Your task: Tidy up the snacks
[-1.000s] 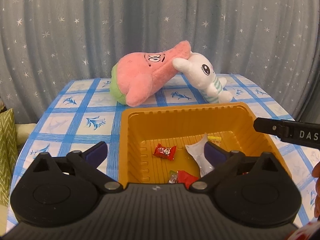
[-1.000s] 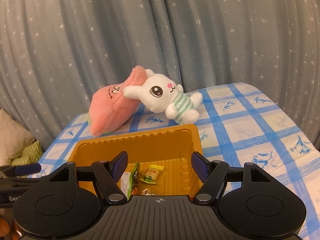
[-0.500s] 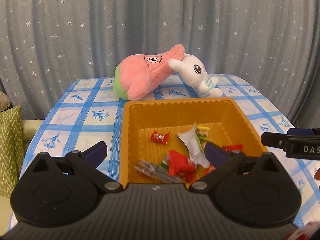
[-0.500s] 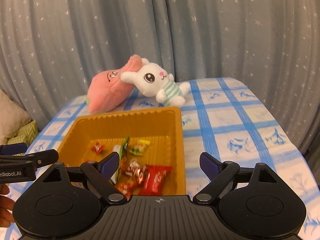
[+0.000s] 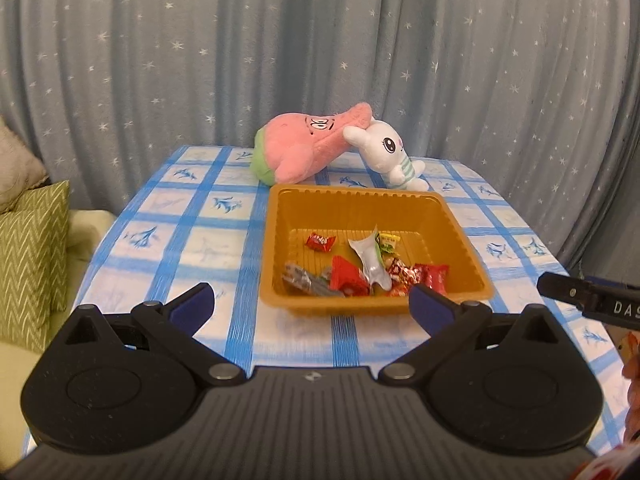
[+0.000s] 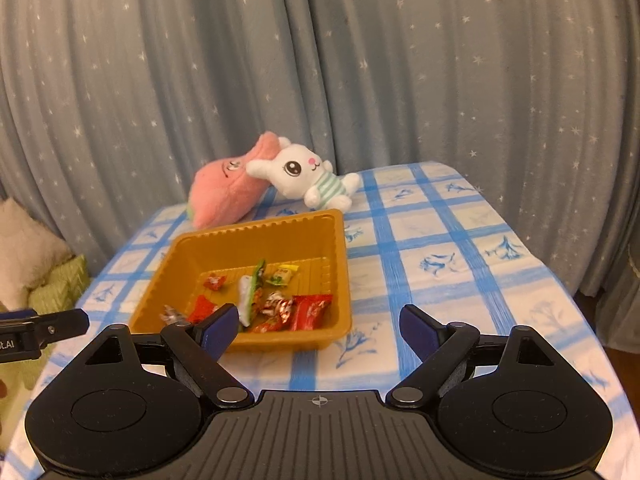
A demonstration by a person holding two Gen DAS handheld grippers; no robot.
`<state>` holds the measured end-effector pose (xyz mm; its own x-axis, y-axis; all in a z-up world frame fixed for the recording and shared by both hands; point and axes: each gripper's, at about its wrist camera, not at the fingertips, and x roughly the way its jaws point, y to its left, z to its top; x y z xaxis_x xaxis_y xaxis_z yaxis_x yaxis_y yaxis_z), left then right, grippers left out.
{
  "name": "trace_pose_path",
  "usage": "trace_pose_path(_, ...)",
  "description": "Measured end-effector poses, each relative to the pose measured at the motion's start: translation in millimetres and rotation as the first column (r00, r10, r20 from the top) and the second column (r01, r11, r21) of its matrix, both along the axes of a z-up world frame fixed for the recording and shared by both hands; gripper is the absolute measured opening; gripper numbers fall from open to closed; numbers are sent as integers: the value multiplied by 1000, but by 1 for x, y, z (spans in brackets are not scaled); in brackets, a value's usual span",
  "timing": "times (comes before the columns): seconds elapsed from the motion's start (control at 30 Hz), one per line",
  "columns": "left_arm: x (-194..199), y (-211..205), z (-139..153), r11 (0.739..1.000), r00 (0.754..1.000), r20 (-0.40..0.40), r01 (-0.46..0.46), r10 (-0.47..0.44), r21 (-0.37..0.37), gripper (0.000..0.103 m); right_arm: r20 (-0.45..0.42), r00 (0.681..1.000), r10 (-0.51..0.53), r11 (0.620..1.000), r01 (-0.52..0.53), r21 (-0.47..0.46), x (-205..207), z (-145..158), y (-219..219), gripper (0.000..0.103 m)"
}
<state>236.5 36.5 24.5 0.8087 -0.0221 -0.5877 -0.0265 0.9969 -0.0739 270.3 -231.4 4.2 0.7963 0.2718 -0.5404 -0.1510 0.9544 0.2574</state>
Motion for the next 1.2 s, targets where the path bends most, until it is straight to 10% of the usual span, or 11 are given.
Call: trace_pose_path(1.2, -206, -48, 54, 1000, 999, -26, -24, 24, -9, 103, -86, 994, 61, 993, -69, -99, -215, 66, -14, 87)
